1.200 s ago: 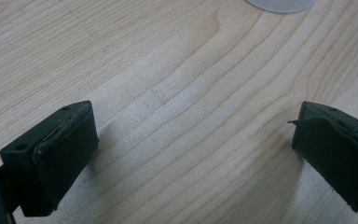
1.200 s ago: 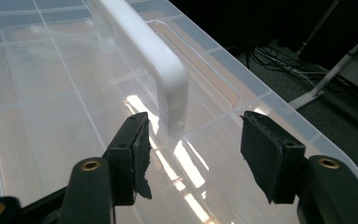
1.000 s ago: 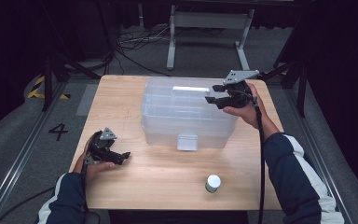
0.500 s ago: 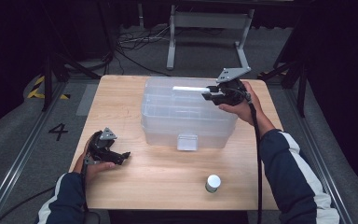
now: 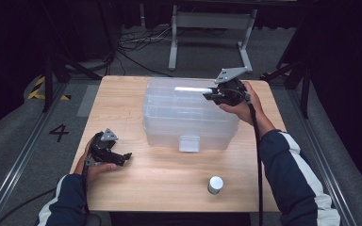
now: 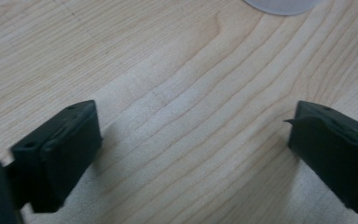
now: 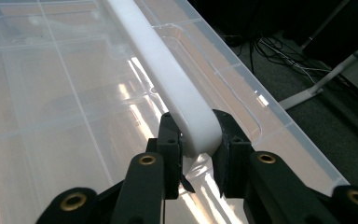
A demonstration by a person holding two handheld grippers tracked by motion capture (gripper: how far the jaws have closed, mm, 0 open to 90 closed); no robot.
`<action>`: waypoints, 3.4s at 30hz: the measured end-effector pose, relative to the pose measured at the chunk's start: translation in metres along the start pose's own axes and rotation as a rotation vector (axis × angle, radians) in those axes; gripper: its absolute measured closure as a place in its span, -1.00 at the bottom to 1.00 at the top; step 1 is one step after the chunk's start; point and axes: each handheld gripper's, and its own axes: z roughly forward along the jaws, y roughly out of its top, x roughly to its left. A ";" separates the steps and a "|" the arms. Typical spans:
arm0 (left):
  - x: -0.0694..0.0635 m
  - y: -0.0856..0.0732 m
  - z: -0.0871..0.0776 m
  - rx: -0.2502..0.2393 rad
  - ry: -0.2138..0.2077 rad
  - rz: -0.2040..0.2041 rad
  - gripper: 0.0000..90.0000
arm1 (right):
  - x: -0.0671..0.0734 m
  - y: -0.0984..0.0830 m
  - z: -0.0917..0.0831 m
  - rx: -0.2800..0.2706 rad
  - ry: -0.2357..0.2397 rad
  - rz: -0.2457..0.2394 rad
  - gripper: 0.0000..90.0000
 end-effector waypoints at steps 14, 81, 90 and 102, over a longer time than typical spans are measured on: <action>-0.020 0.045 -0.030 -0.177 -0.054 0.098 0.39 | -0.008 0.008 -0.001 0.009 0.004 0.063 0.66; -0.035 0.093 -0.021 -0.335 -0.051 0.142 1.00 | -0.021 0.022 -0.011 0.054 0.042 0.060 0.62; -0.035 0.095 -0.023 -0.350 -0.062 0.137 1.00 | -0.022 0.023 -0.011 0.052 0.006 0.045 0.60; -0.038 0.097 -0.025 -0.342 -0.035 0.153 1.00 | -0.023 -0.003 -0.058 -0.064 -0.087 0.067 0.34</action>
